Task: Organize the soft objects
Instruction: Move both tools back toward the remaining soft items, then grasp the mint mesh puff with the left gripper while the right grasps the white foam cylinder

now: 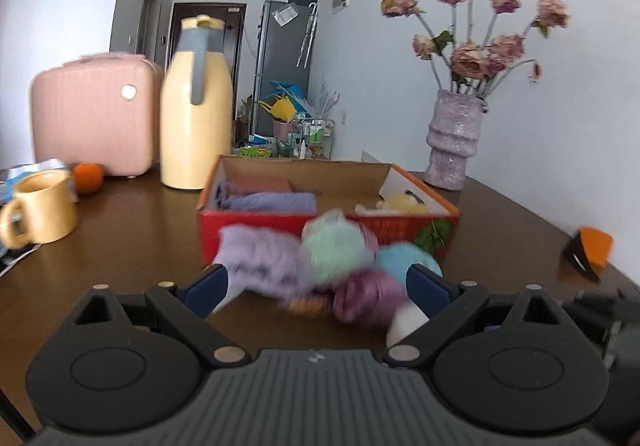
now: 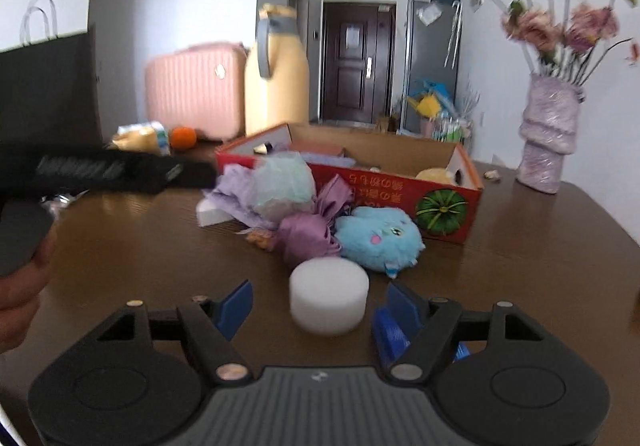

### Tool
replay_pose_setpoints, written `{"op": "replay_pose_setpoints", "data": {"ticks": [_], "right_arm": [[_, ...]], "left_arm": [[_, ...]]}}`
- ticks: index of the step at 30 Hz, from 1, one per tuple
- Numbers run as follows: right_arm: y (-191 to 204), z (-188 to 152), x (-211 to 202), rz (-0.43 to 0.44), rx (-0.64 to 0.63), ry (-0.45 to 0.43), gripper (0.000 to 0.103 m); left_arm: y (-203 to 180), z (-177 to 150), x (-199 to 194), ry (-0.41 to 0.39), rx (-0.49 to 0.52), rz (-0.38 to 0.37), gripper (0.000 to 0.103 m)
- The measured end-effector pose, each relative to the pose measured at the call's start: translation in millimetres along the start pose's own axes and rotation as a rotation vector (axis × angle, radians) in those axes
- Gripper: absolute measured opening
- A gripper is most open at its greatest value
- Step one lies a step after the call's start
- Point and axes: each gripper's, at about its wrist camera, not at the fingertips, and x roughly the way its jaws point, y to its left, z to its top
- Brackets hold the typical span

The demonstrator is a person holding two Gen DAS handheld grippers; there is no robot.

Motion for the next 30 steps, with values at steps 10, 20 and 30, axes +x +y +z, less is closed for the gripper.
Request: {"op": "replay_pose_setpoints", "data": {"ticks": [10,20,30], "right_arm": [[-22.5,7.8,57.1,0.048,0.072,0.099,0.053],[-29.8,3.8,-14.8,0.103,0.108,-0.024,0.053],[-76.1,78.2,6.6,0.111,0.094,-0.087,0.053]], "left_arm": [[5.5,15.3,96.1,0.146,-0.073,-0.040,0.031],[-2.0,23.2,16.4,0.038,-0.097,-0.096,0.021],[-6.5,89.7,60.0,0.086,-0.051,-0.176,0.021]]}}
